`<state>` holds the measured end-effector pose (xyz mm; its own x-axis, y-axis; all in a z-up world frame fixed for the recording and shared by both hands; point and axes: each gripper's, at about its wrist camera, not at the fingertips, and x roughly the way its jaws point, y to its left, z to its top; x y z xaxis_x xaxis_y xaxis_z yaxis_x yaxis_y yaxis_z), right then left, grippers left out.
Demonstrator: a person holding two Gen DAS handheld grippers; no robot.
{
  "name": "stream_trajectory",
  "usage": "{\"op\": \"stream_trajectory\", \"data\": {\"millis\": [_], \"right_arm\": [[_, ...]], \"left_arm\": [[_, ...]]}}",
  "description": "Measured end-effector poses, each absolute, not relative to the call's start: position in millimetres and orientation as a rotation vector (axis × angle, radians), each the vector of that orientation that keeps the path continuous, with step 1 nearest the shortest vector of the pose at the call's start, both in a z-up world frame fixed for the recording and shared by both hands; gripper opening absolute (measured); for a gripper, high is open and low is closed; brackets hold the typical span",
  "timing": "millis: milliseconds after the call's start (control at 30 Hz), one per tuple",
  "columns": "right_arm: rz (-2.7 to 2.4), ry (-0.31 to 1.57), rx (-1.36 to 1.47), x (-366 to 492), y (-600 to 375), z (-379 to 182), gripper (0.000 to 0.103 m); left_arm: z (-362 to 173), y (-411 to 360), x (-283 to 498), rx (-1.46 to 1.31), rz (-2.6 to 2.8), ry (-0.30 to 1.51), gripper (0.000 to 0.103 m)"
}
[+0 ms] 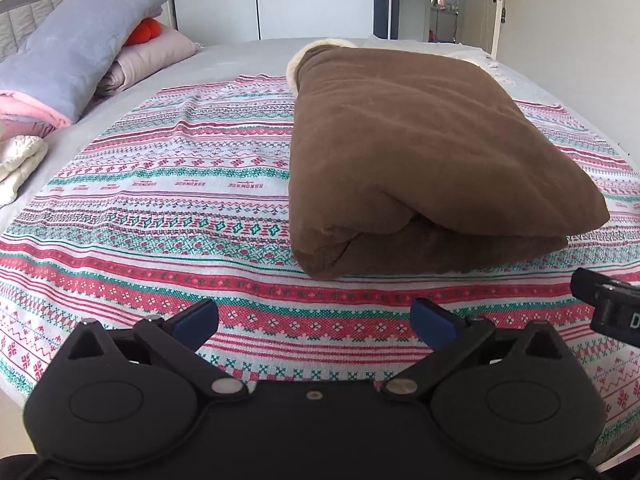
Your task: Fold large clothes
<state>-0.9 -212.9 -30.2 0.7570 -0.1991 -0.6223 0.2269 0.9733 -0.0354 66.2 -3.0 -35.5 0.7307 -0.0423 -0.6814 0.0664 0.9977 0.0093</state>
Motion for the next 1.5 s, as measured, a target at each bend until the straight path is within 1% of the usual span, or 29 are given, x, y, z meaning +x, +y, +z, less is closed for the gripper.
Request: {"op": "stream_trajectory", "data": {"millis": [1500], "right_arm": [[-0.209, 0.687, 0.033, 2.6, -208.7, -33.5, 0.103]], "left_arm": [[-34.2, -1.2, 64.9, 0.031, -0.065, 0.748, 0.103]]}}
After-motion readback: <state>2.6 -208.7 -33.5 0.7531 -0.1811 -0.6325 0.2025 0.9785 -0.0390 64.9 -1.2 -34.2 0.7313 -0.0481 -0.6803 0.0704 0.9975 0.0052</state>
